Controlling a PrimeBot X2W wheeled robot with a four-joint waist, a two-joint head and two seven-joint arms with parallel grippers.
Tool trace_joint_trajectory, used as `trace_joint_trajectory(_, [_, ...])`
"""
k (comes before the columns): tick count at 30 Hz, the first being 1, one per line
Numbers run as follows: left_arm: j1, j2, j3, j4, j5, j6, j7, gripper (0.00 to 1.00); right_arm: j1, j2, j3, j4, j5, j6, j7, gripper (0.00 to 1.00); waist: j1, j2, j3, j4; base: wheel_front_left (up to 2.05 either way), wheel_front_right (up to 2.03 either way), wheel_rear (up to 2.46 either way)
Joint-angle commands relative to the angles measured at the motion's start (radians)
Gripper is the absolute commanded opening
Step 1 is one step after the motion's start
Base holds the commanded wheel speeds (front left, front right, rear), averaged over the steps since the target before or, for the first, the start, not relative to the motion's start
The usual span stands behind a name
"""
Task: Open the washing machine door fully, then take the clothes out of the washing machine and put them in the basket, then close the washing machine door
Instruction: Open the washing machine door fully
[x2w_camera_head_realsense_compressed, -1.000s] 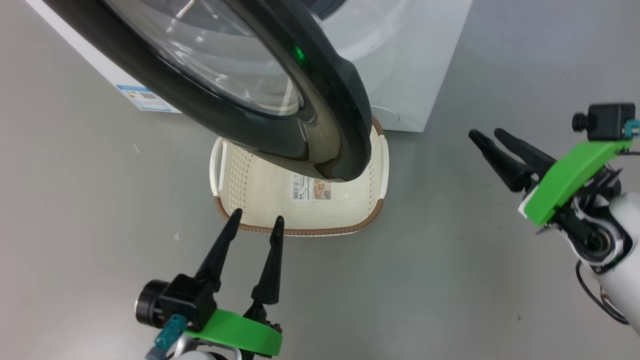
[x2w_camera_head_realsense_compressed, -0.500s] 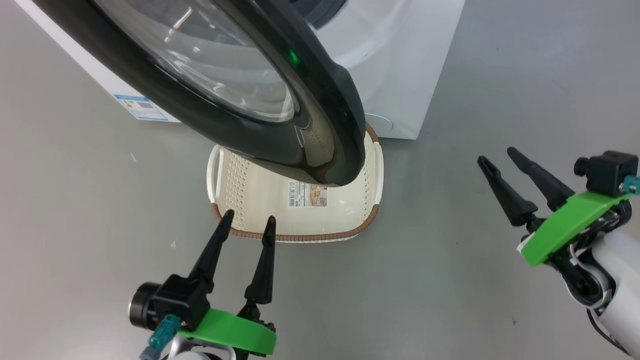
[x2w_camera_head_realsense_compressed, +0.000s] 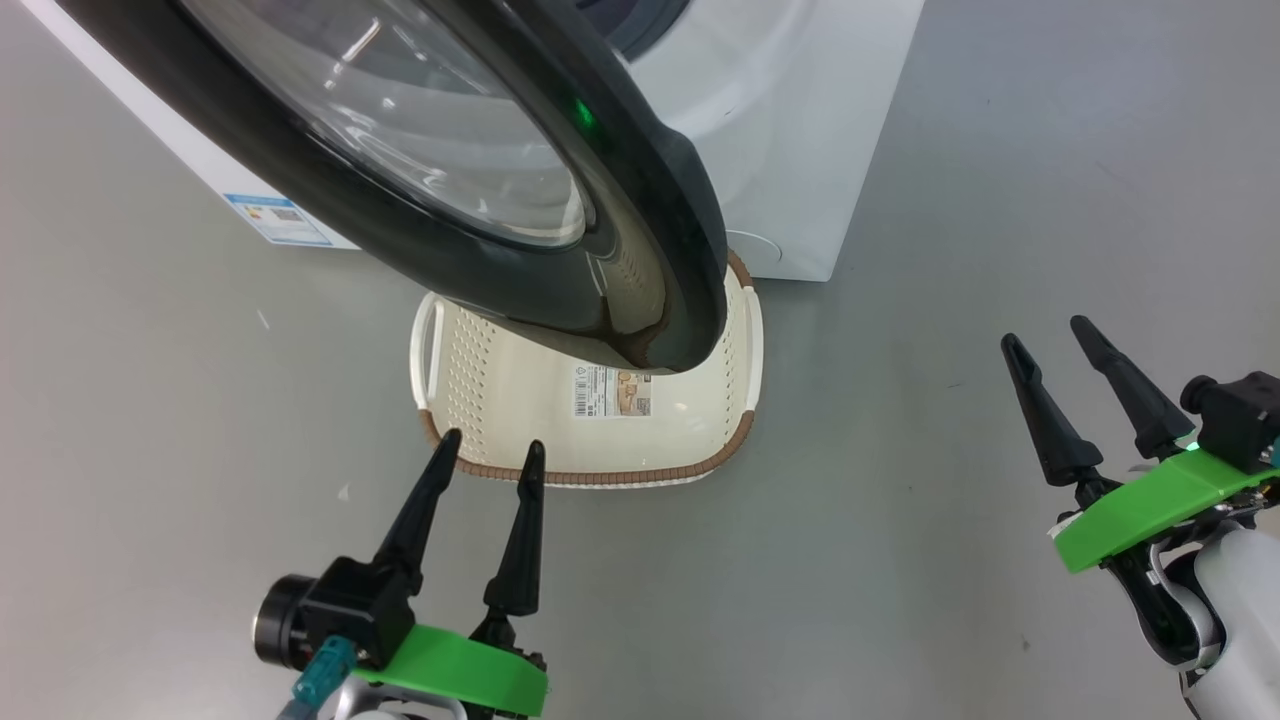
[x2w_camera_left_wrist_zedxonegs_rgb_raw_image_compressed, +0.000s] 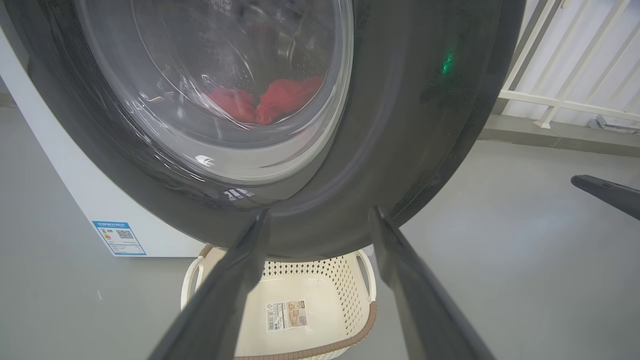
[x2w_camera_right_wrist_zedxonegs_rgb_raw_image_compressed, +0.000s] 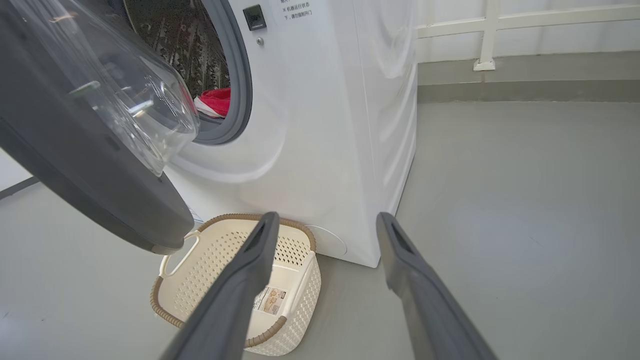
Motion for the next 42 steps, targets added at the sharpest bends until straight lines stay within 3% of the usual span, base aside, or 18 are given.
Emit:
trace_joint_trajectory(1, [0.007, 0.011, 0.033, -0.02, 0.011, -0.01, -0.012, 1.0, 0.033, 0.002, -0.015, -0.036, -0.034, 0.006, -0.009, 1.0, 0.0, 0.0, -0.001, 0.001, 0.0, 0.0, 0.0])
trace_joint_trajectory(7, [0.004, 0.011, 0.029, -0.017, 0.01, -0.009, -0.012, 1.0, 0.103, 0.075, -0.139, -0.099, -0.17, 0.006, -0.009, 1.0, 0.0, 0.0, -0.002, 0.005, 0.0, 0.0, 0.0])
trace_joint_trajectory(17, [0.009, 0.011, 0.031, -0.02, 0.012, -0.006, -0.012, 1.0, 0.211, 0.157, -0.23, -0.18, -0.302, 0.006, -0.009, 1.0, 0.0, 0.0, -0.005, 0.006, 0.0, 0.0, 0.0])
trace_joint_trajectory(33, [0.013, 0.011, 0.048, -0.023, 0.012, -0.006, -0.012, 1.0, 0.338, 0.242, -0.343, -0.236, -0.378, 0.006, -0.009, 1.0, 0.0, 0.0, -0.001, -0.005, 0.0, 0.0, 0.0])
trace_joint_trajectory(42, [0.014, 0.011, 0.051, -0.022, 0.012, -0.008, -0.012, 1.0, 0.341, 0.251, -0.353, -0.24, -0.394, 0.006, -0.009, 1.0, 0.0, 0.0, -0.004, -0.011, 0.0, 0.0, 0.0])
